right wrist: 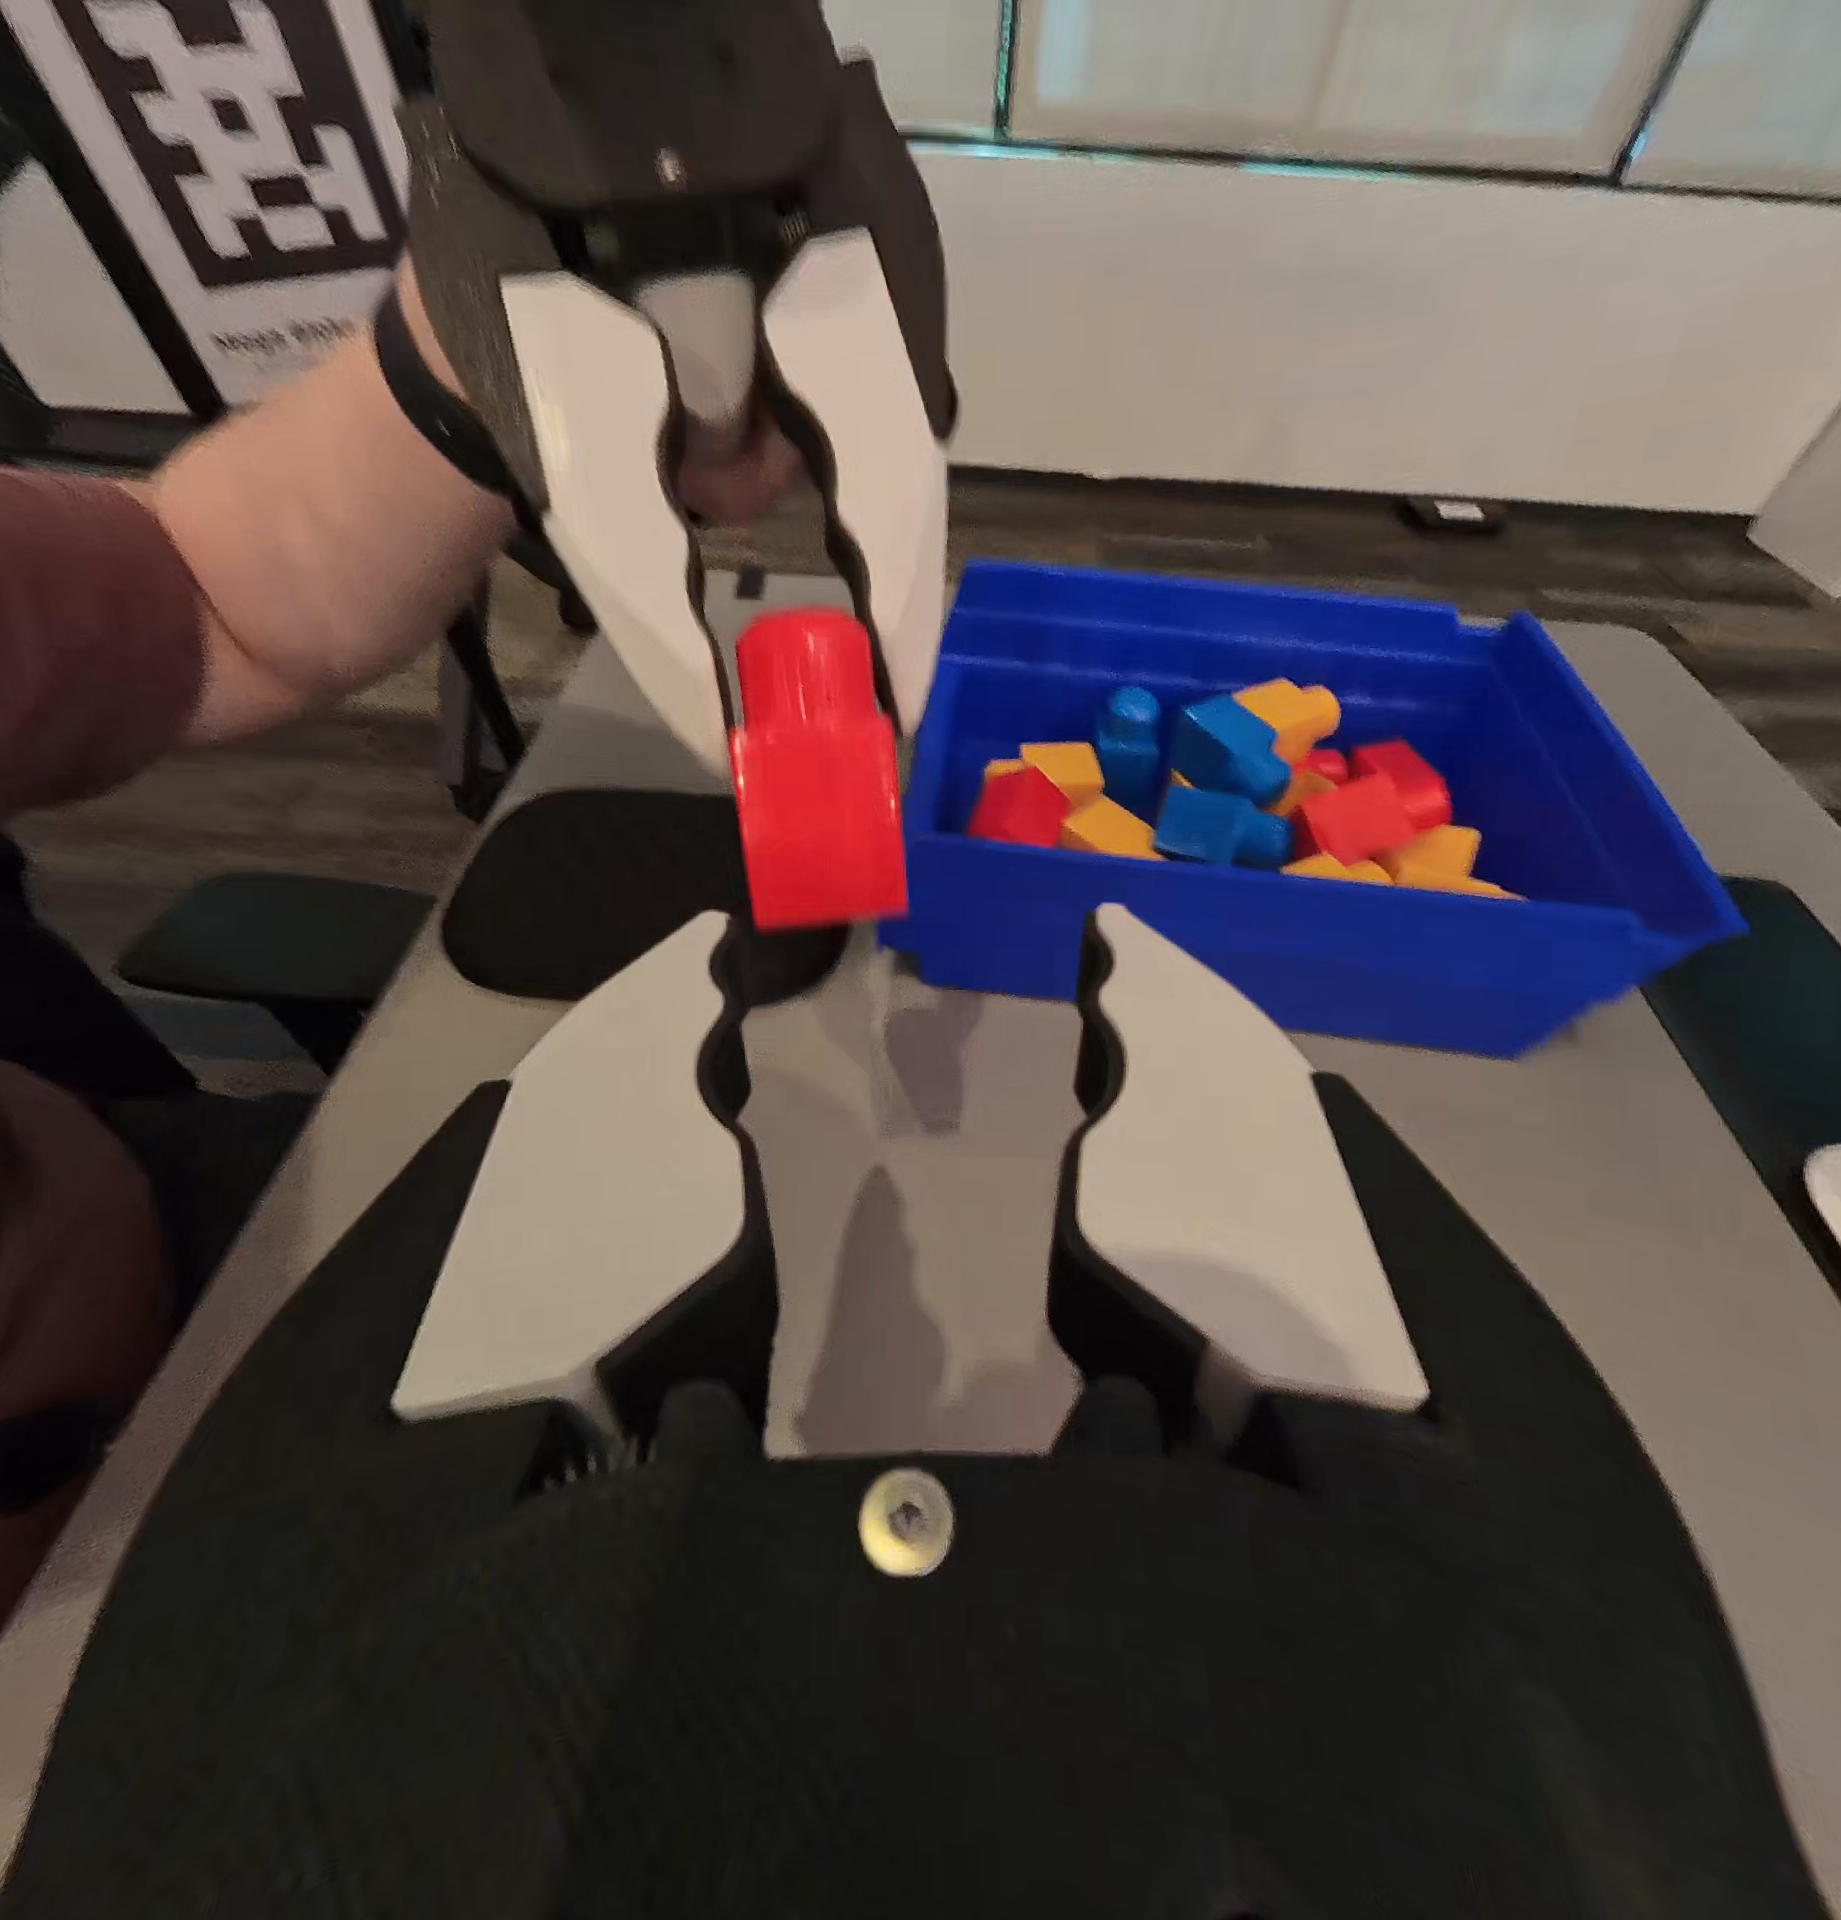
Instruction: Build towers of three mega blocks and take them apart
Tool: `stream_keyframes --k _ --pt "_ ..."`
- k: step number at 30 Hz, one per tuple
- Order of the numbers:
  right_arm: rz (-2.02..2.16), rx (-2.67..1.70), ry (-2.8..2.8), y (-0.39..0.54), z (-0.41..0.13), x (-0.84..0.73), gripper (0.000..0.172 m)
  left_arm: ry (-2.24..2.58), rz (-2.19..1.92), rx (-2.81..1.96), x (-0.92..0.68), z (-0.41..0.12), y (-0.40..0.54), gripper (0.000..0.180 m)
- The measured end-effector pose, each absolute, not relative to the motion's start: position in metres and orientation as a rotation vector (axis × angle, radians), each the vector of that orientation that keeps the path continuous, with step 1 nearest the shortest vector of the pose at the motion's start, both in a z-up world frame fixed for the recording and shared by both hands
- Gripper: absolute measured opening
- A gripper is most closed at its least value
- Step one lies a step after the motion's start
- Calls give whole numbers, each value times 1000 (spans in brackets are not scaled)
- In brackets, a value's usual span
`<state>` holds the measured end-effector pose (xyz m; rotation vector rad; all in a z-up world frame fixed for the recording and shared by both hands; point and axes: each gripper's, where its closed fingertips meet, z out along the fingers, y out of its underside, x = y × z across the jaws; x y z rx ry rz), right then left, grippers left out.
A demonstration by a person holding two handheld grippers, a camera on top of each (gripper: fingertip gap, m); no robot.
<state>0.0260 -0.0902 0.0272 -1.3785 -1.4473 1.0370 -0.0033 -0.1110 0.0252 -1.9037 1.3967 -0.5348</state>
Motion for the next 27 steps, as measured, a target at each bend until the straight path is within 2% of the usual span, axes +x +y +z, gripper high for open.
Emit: stream_keyframes --k 3,4,5,7,9,14,18,23,27 --pt "1126 -1382 -1520 -111 26 23 66 1428 -539 -1861 25 23 -115 33" --pt "1142 -1385 -1547 -115 24 24 60 1429 -561 -1857 31 22 -115 33" --pt "1142 -1377 -1581 -118 23 27 36 1430 -605 -1855 37 21 -116 33" --pt "1038 -1443 -1596 -106 17 35 36 1390 -621 -1910 37 18 -109 37" --pt "868 -1598 -1563 -79 6 52 36 1321 -538 -1980 21 16 -93 67" --pt "458 -2273 -1488 -25 -80 127 36 1331 -212 -2190 -65 -21 -70 64" --pt "326 -2587 -1437 -16 -130 158 36 1358 -7 -2342 -132 -62 -58 60" --pt "162 -2660 -1440 -8 -151 173 37 1492 79 -2473 -178 -101 -54 58" --pt "117 -2615 -1444 -3 -145 172 46 1358 -133 -2572 -170 -102 -46 57"
